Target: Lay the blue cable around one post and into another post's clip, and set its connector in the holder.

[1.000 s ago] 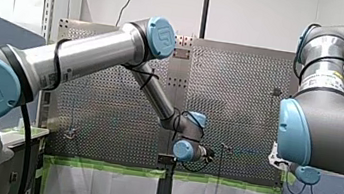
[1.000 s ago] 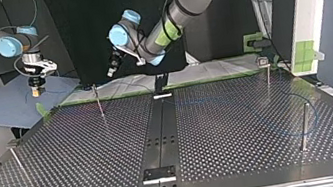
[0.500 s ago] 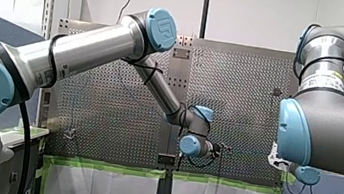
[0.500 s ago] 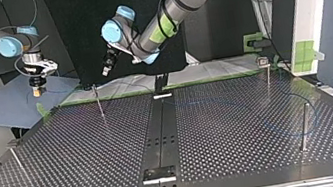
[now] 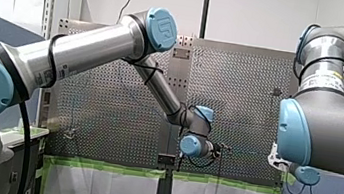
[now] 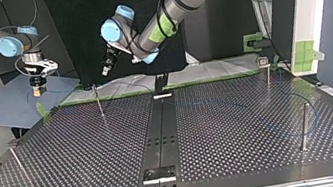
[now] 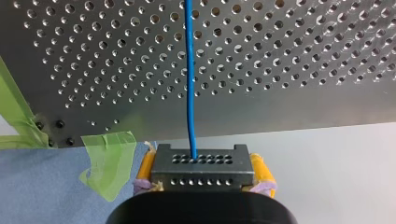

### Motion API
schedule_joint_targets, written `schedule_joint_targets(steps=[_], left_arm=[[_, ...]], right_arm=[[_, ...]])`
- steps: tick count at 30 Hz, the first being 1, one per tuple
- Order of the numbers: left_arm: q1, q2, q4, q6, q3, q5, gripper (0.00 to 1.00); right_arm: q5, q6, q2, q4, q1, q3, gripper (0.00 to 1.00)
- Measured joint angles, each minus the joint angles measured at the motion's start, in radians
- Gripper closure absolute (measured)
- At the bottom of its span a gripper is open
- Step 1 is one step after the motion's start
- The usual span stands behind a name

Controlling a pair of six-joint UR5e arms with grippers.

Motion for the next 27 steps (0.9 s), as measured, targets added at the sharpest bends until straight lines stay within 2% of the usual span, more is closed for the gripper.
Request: schedule_joint_targets(steps=[22,27], left_arm=[[-0.001,0.000,-0.002,-0.012,-0.001,-0.021,0.00],[0.001,0.009,-0.019,-0.020,-0.008,-0.045,0.00]], right_arm=[[0.000,0.000,0.002,0.001,0.000,0.000,1.00],[0.000,0.001,0.002,0.002,0.000,0.000,1.00]])
